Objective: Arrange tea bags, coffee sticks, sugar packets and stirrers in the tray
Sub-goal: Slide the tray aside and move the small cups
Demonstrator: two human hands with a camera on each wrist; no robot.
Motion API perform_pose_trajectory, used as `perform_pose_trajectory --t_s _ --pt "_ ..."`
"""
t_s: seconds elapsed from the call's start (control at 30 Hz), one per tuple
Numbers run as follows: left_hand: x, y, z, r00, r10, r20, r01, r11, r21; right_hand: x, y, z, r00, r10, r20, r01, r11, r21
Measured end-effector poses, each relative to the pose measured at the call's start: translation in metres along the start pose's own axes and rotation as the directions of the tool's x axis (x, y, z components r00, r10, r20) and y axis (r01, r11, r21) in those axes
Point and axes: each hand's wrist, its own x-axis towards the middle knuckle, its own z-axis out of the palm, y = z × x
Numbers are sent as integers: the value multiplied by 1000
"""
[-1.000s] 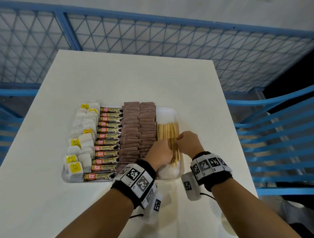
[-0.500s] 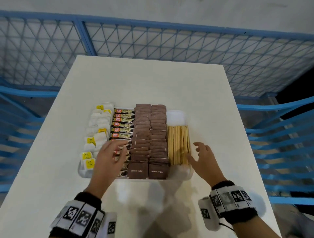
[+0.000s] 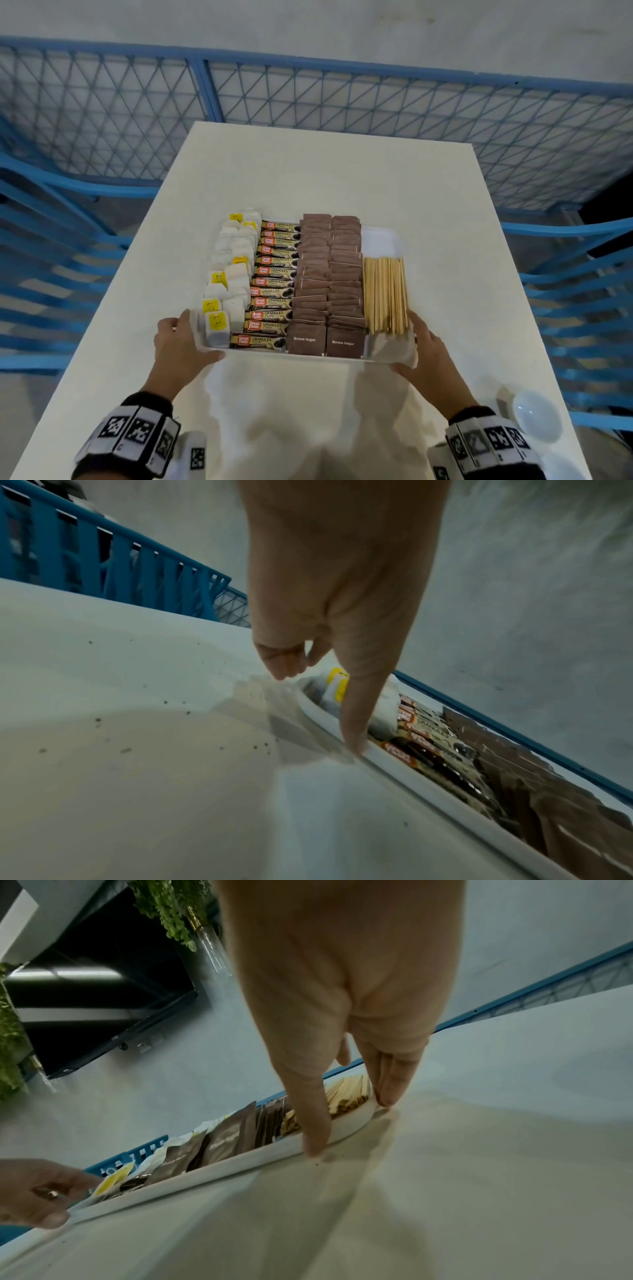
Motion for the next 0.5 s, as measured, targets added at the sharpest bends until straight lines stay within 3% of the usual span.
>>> perform_pose_trajectory --t_s 0.07,0.13,0.5 --pt "1 0 -5 997 -1 72 4 999 -33 1 -1 -2 1000 -1 -12 1 1000 6" --pt "2 0 -8 992 83 96 -78 996 -53 1 1 -2 1000 -4 -14 4 1000 6" --pt "32 0 -25 990 140 20 -137 985 -107 39 -14 5 1000 -1 -16 0 1000 -9"
